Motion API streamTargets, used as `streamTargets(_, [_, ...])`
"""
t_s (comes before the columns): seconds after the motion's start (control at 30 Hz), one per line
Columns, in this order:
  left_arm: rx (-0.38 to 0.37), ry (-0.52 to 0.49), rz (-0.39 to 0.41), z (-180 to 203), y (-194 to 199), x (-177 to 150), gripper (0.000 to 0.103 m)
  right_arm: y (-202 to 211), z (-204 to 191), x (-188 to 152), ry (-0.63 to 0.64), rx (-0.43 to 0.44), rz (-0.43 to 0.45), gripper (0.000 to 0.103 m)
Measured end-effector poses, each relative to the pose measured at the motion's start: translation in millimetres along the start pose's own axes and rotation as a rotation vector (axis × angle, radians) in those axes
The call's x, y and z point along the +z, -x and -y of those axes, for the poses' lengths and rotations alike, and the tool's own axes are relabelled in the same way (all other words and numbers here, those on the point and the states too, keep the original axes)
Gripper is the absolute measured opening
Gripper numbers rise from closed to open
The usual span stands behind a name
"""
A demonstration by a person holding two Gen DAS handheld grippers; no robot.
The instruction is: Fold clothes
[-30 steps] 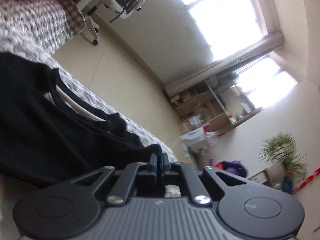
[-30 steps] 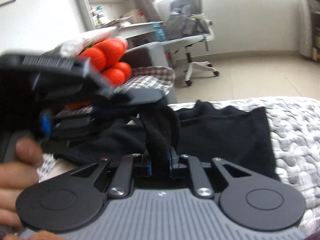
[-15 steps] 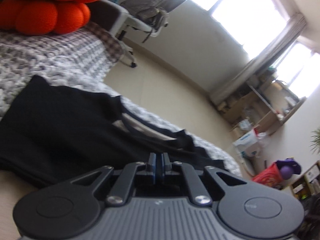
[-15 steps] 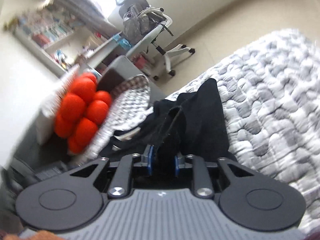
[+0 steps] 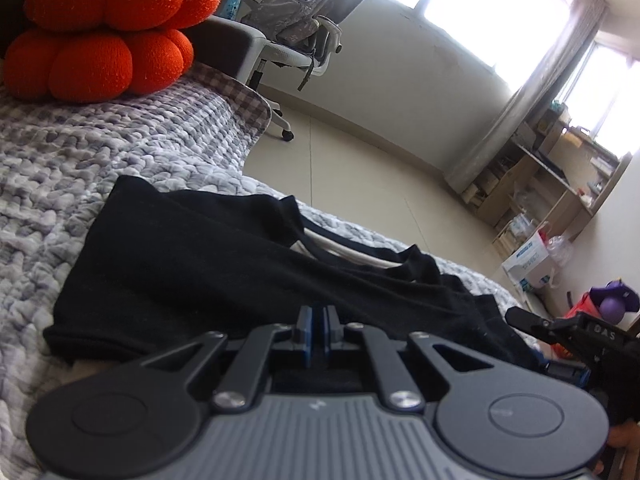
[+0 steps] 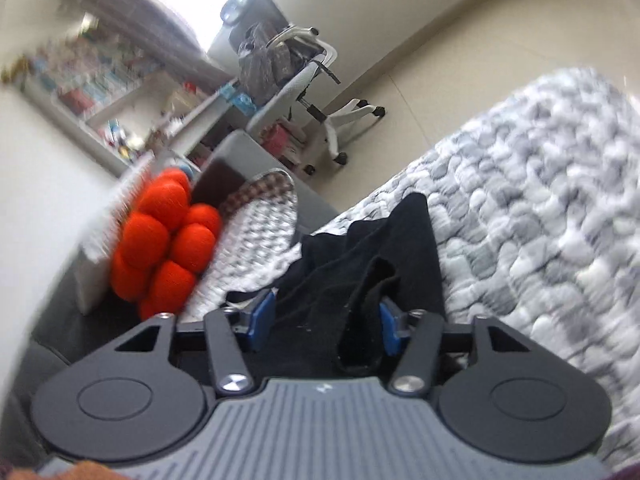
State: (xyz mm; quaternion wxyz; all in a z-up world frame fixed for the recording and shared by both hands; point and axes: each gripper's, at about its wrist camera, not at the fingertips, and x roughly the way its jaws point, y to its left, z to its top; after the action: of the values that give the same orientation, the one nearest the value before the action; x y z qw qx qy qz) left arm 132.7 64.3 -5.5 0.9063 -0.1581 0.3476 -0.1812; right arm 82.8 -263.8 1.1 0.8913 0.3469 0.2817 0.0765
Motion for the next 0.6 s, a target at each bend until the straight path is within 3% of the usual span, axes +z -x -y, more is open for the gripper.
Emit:
streamTargets(0.1, [0.009,-0.008,-0.007,-3,-2,-2,0.004,-1,-9,-1,0.086,-0.056,0.003,0.011])
streamTargets(0.4, [-0.027,0.012,0.009,-3,-5,-1,0.004,16,-23,8,0.251,-0.072,0.169,0.007])
streamTargets(0.6, [0.010,-0.064,-0.069,4,-14,-6,0.004,-11,-5,-1,0.293,-0.219,0.086,0.007])
